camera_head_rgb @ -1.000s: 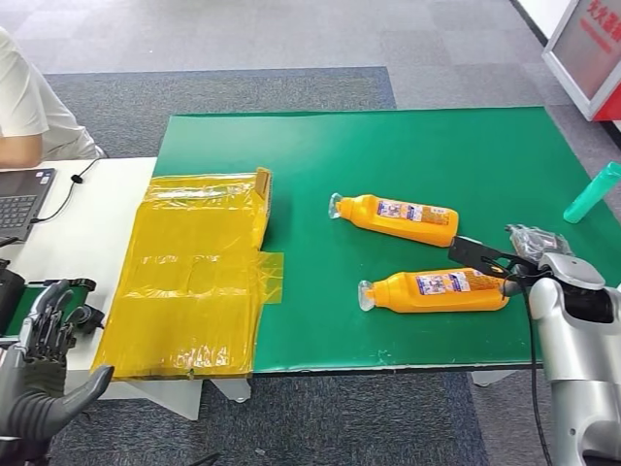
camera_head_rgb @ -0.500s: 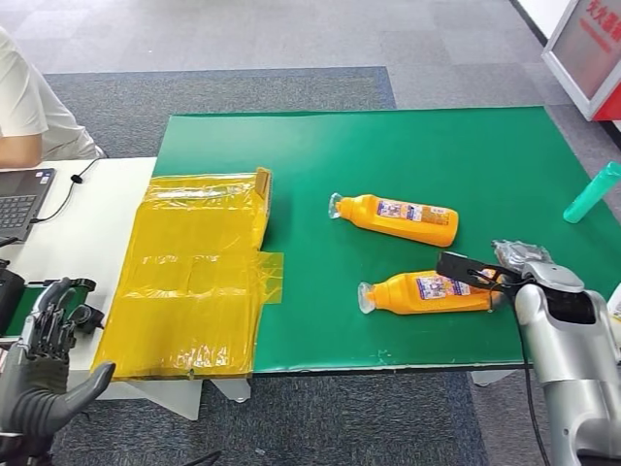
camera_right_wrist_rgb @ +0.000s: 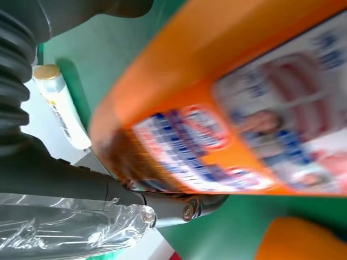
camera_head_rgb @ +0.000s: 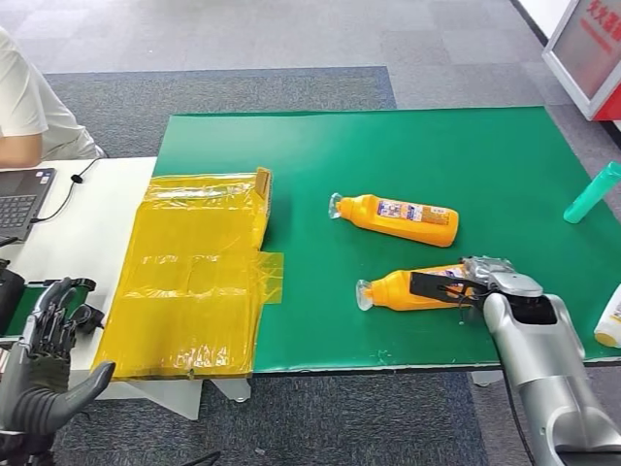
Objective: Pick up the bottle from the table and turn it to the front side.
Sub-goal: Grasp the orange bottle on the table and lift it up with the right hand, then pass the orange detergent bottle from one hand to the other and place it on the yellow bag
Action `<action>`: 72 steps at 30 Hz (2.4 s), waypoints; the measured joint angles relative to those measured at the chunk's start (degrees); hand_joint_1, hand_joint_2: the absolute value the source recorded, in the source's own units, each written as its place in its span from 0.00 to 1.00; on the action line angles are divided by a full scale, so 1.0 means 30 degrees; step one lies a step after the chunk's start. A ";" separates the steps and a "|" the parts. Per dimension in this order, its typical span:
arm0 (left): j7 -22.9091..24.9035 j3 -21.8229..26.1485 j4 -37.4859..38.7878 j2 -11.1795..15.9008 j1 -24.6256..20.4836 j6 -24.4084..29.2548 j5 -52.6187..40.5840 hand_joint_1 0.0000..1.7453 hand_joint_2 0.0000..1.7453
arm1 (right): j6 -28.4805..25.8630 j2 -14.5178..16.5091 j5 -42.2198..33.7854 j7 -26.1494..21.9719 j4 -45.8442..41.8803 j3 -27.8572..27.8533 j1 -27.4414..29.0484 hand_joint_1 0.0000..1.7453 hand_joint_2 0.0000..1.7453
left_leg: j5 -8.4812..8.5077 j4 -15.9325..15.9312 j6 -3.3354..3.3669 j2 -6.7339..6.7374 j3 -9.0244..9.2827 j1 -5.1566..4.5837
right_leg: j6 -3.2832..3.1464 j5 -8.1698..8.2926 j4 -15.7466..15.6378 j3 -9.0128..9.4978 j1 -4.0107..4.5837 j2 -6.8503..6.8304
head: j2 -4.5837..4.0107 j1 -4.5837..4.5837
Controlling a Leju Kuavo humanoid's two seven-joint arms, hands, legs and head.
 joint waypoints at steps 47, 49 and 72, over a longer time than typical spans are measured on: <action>0.0273 -0.1554 0.0470 0.0273 -0.0166 0.0956 0.0995 0.00 1.00 | -0.3964 0.5102 -1.1910 -0.3708 -0.6707 0.1126 0.6132 1.00 1.00 | -0.0029 0.0000 -0.0085 0.0034 0.0041 0.0094 | -0.0087 -0.0038 0.0007 0.0013 0.0090 0.0028 | 0.0000 0.0002; 0.0273 -0.2123 0.0470 0.0353 -0.0263 0.1399 0.1027 0.00 1.00 | -0.3958 0.5401 -1.3224 -0.3868 -0.7498 0.1228 0.6650 1.00 1.00 | -0.0030 0.0000 -0.0086 0.0034 0.0039 0.0094 | -0.0089 -0.0038 0.0007 0.0007 0.0090 0.0029 | 0.0000 0.0000; 0.1279 -1.1556 0.3696 0.2757 -0.2750 0.4127 0.4836 0.00 1.00 | -0.7488 0.6650 -2.0149 -0.5654 -0.9608 0.5430 0.8926 1.00 1.00 | -0.0034 0.0000 -0.0092 0.0035 0.0018 0.0094 | -0.0098 -0.0045 0.0008 -0.0018 0.0090 0.0032 | -0.0004 0.0000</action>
